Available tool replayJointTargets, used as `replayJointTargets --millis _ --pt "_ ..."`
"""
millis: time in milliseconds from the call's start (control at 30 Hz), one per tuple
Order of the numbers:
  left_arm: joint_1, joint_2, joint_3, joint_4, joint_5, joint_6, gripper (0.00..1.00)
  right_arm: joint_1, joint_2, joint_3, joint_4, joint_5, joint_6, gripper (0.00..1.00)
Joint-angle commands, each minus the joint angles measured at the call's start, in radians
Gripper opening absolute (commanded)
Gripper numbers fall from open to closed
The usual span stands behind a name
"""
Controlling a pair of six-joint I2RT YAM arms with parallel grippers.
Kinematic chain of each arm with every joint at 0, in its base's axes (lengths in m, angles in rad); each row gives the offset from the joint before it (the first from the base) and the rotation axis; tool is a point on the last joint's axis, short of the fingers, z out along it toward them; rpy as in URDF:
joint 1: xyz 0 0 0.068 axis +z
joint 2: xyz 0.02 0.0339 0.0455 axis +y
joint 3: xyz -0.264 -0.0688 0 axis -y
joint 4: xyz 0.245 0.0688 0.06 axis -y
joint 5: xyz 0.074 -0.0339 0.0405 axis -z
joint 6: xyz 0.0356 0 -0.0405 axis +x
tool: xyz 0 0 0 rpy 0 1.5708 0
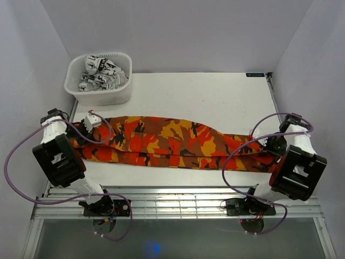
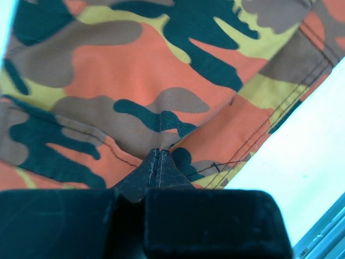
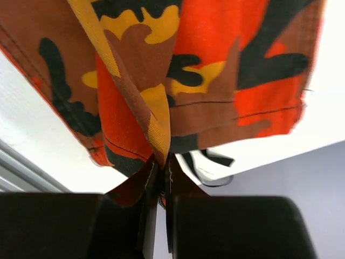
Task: Fold and stack the trousers
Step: Fold the trousers
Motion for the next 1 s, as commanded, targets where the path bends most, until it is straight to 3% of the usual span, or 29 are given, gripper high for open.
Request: replayJointTargets --millis 0,200,433,533,667,833,967 --pt "0.014 0.012 0.094 -0.052 0.098 -0.088 0.00 0.006 -0.020 0.112 0.051 -0.001 0.015 0.08" --pt "0.069 0.095 0.264 -0.114 0.242 -0.215 0.00 0.007 0.017 0.414 0.105 -0.103 0.102 0.08" --pt "0.083 0.076 0.364 0.067 0.343 -0.468 0.00 0.087 0.109 0.615 0.321 -0.087 0.217 0.08" --pt "0.109 0.034 0.375 0.083 0.392 -0.486 0.00 0.078 0.072 0.660 0.350 -0.106 0.236 0.08" --pt "0.126 -0.020 0.305 0.034 0.365 -0.360 0.00 -0.013 -0.066 0.488 0.338 -0.153 0.104 0.08" --pt "0.174 -0.062 0.170 -0.080 0.283 -0.079 0.00 -0.163 -0.248 0.192 0.323 -0.222 -0.067 0.08" --pt "0.217 -0.083 0.023 -0.097 0.132 0.080 0.00 -0.309 -0.344 -0.032 0.320 -0.250 -0.259 0.08"
